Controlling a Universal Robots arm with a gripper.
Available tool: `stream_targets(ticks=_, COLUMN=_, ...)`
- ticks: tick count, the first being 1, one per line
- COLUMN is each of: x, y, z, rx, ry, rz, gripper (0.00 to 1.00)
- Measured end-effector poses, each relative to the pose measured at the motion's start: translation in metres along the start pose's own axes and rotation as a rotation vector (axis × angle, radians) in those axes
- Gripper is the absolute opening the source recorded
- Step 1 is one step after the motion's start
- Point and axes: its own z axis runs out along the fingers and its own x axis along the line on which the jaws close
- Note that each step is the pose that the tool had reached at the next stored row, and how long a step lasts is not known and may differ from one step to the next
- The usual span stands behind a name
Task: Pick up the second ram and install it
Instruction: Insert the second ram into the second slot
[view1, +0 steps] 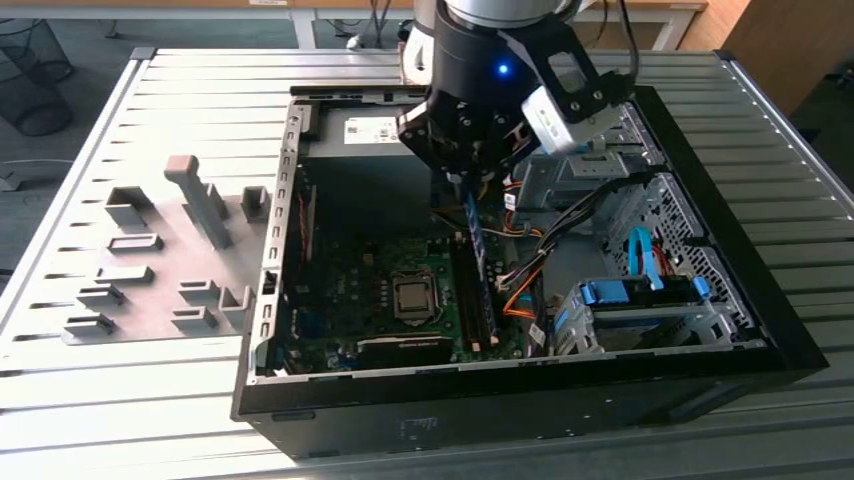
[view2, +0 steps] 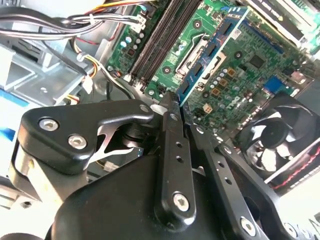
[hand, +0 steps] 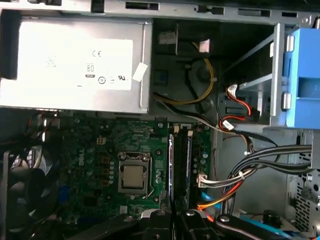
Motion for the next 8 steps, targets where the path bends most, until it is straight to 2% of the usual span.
stream_targets(ticks=5, x=-0.0105, y=-0.0002, z=0.0071, rx=0.0001, ry=0.0001, rz=0.006, gripper=0.14)
stream_targets(ticks=8, x=-0.0124, y=-0.0003, z=0.0121, rx=0.0004, ry=0.0001, rz=0.030, gripper=0.14)
